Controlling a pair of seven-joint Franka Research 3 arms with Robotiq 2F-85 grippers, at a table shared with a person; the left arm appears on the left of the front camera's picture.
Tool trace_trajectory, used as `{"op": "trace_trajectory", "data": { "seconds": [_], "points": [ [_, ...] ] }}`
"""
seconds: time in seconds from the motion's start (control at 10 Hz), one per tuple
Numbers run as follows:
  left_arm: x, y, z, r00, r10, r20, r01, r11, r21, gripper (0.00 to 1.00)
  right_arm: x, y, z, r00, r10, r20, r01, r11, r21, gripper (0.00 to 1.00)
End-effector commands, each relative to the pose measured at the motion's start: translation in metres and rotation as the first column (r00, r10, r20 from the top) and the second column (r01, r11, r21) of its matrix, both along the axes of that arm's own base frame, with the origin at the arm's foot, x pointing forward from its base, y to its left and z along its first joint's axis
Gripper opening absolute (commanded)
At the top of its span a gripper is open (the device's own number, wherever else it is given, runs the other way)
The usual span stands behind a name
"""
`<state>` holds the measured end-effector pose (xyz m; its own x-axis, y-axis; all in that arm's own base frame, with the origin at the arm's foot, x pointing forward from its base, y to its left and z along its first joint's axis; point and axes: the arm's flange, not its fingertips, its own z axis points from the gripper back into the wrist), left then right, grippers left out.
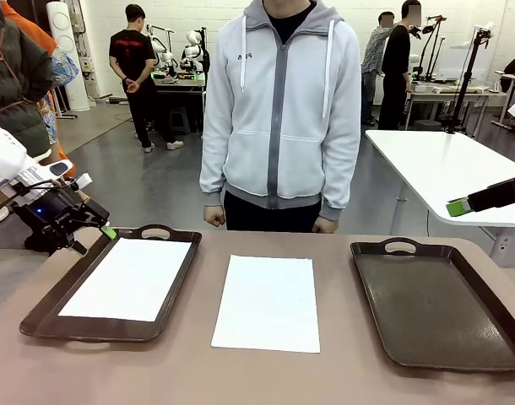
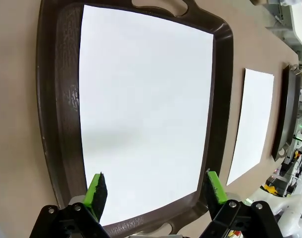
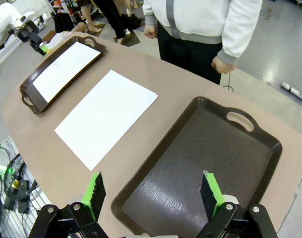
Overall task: Sort the A4 documents.
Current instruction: Place the A4 Paper in the designated Handle tray.
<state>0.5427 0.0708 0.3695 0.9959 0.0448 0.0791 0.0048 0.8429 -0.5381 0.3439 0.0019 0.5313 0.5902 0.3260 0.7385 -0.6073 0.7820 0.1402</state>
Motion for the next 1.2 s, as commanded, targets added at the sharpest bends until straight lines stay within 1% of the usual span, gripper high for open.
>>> {"op": "trace_trajectory", "data": {
  "seconds": [0.0, 0.1, 0.2, 1.1],
  "points": [
    [-0.0063, -0.0051, 0.0047, 0.999, 0.045, 0.002, -0.045, 0.999, -0.009, 1.0, 0.0014, 0.001, -0.0021, 1.0, 0.009, -0.005, -0.009, 1.0, 0.013, 1.0],
    [-0.0078, -0.0064, 0.0061, 0.999, 0.053, -0.002, -0.053, 0.998, -0.038, 1.0, 0.0014, 0.001, -0.0021, 1.0, 0.009, -0.005, -0.009, 1.0, 0.013, 1.0],
    [-0.0008, -0.0002, 0.0018, 1.0, 0.004, 0.002, -0.004, 1.0, -0.002, 1.0, 0.0014, 0.001, -0.0021, 1.0, 0.009, -0.005, -0.009, 1.0, 0.013, 1.0],
    [-0.0008, -0.0002, 0.0018, 1.0, 0.004, 0.002, -0.004, 1.0, -0.002, 1.0, 0.0014, 0.001, -0.0021, 1.0, 0.009, -0.005, -0.009, 1.0, 0.013, 1.0]
  ]
}}
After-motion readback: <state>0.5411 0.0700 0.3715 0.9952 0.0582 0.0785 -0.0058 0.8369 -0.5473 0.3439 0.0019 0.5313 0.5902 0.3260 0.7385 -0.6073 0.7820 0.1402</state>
